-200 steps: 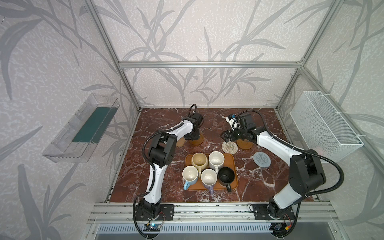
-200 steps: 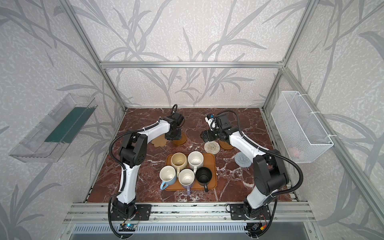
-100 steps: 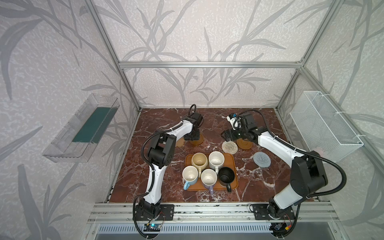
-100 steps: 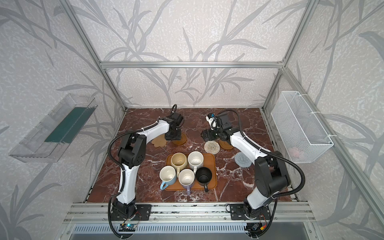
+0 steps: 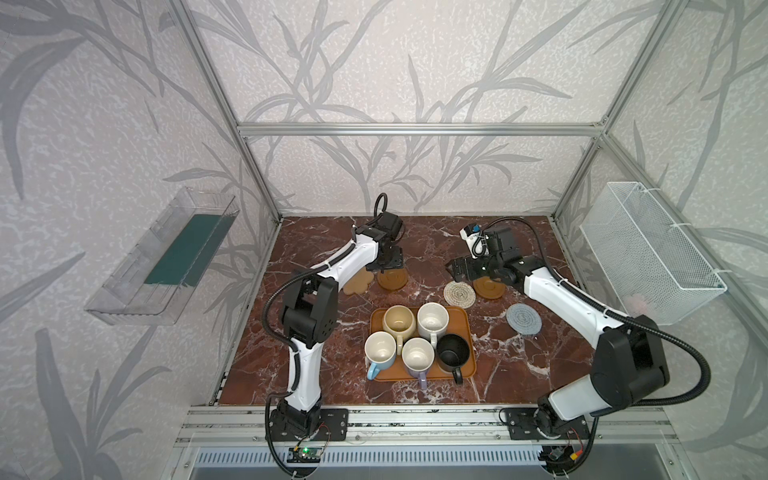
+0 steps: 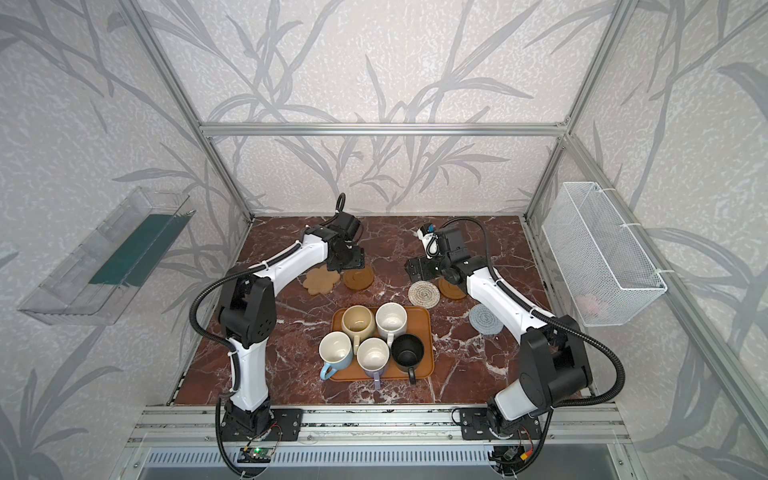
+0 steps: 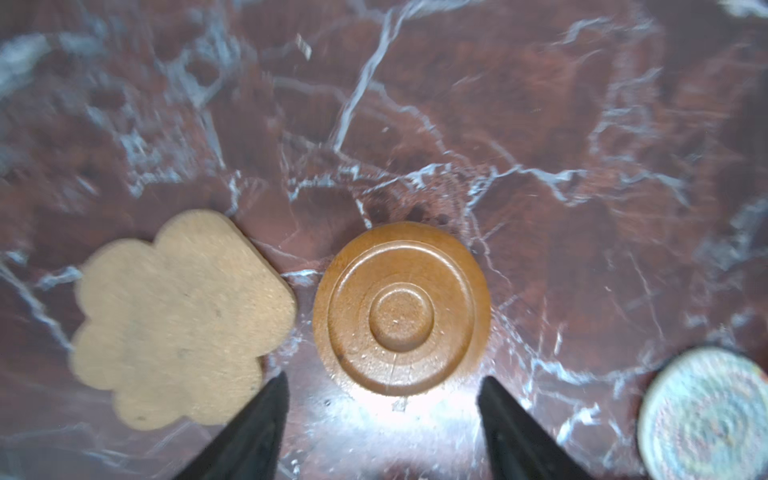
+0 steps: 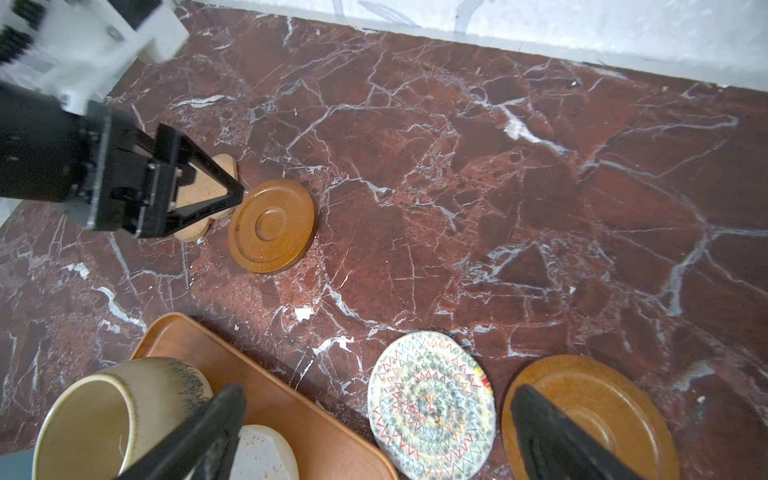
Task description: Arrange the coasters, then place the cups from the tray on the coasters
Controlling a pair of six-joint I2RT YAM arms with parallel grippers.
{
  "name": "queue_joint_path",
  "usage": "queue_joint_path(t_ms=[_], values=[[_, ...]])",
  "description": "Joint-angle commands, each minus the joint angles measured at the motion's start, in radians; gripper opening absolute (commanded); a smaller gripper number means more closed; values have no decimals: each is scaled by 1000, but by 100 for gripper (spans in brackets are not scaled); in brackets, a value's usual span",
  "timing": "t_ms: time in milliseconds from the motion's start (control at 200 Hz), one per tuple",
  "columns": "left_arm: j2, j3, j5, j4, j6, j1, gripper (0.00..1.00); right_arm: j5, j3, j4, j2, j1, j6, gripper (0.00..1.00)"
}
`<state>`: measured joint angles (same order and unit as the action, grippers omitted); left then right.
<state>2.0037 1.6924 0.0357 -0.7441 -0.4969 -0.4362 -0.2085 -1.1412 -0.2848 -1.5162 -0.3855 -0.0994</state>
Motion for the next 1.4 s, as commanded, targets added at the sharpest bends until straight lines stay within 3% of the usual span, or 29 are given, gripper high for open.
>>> queue_joint_path(t_ms=[0, 235, 355, 425, 490, 540, 625, 935, 1165, 1395], values=[[-93, -43, -46, 21, -15, 3, 99, 46, 18, -45, 37, -6, -14, 99], [-261, -221, -235, 211, -39, 4, 99, 35, 62, -66, 54, -6, -25, 96], [-311, -271, -336, 269, -38, 2, 99, 35, 91, -73, 50, -6, -44, 87], [-336, -296, -376, 296, -47, 1, 99, 43, 95, -92, 41, -5, -61, 79], [-348, -317, -418, 319, -58, 3, 99, 44, 101, -97, 24, -5, -71, 65], [-352, -336, -445, 340, -67, 2, 99, 44, 103, -100, 9, -4, -77, 63], [-356, -361, -458, 363, -92, 3, 99, 29, 109, -93, -21, -4, -86, 55], [-341, -447, -532, 488, -147, 1, 99, 27, 98, -57, -156, -6, -123, 43], [-302, -455, -533, 524, -155, 1, 99, 33, 92, -53, -245, -6, -126, 37], [-284, -451, -467, 483, -129, -6, 99, 35, 58, -37, -322, -19, -127, 31]])
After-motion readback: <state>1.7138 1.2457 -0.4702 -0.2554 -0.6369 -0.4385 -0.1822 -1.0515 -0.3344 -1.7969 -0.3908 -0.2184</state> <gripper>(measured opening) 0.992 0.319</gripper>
